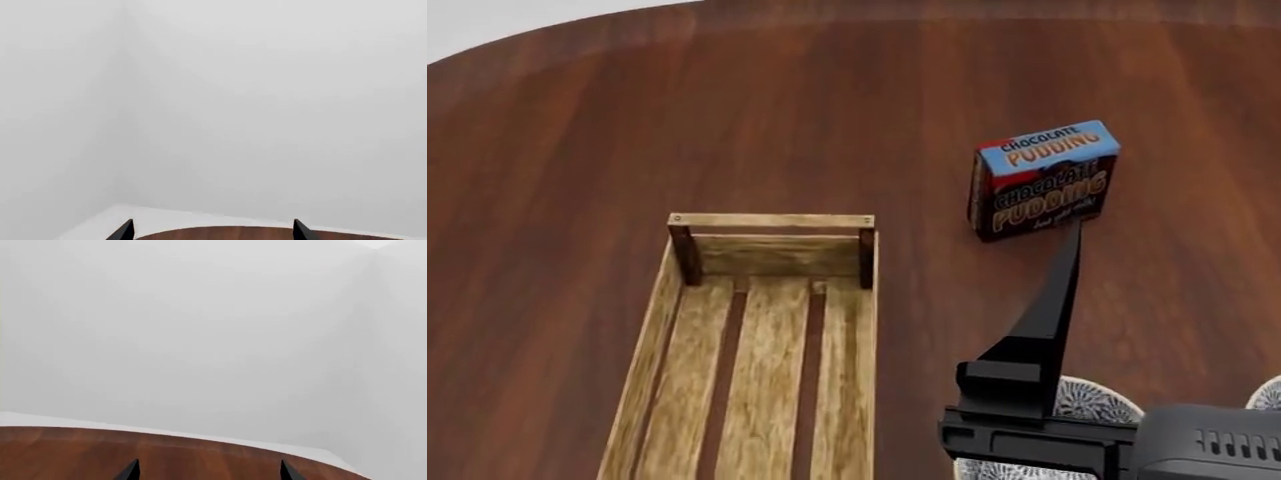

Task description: Stack the left bowl on the right bowl and place them in the tray.

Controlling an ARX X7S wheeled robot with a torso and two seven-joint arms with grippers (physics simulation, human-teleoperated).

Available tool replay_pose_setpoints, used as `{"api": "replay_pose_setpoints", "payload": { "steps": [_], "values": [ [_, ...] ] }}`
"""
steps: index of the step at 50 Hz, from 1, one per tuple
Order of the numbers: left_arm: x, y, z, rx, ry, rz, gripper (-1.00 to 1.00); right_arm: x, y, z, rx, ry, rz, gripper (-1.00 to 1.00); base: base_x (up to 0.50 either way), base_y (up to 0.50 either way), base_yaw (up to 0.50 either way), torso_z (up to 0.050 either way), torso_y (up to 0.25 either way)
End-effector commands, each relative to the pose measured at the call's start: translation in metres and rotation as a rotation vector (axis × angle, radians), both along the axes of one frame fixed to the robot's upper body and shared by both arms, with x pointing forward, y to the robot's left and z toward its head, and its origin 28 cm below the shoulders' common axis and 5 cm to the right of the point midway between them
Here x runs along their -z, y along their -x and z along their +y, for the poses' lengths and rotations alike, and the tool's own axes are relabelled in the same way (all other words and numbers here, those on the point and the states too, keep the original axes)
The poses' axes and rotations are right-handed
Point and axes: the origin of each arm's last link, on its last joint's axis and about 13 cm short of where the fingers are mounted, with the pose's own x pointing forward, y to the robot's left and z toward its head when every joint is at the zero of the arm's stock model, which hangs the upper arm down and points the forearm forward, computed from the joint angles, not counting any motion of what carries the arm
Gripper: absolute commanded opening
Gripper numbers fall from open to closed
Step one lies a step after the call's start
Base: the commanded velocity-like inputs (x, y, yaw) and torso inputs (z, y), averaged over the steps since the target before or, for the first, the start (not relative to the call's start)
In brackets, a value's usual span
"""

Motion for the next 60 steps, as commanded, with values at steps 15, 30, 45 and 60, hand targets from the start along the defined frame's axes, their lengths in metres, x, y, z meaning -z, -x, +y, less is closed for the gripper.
{"api": "replay_pose_setpoints", "payload": {
  "steps": [15, 30, 45, 60],
  "values": [
    [-0.002, -0.001, 0.000, -0.003, -0.005, -0.003, 1.00, -0.001, 0.000, 0.000, -0.005, 0.002, -0.006, 1.00, 0.00, 0.00, 0.00, 0.000, -0.190],
    [-0.009, 0.003, 0.010, -0.024, 0.006, -0.030, 1.00, -0.003, 0.001, -0.002, -0.005, -0.001, 0.017, 1.00, 0.00, 0.00, 0.00, 0.000, -0.051],
    [-0.014, 0.012, 0.023, -0.072, 0.073, -0.047, 1.00, -0.051, 0.008, -0.035, -0.041, 0.275, 0.407, 1.00, 0.00, 0.00, 0.00, 0.000, 0.000],
    [-0.015, 0.019, 0.030, -0.093, 0.092, -0.079, 1.00, -0.109, -0.010, -0.022, -0.256, 0.413, 0.686, 1.00, 0.00, 0.00, 0.00, 0.000, 0.000]
  ]
}}
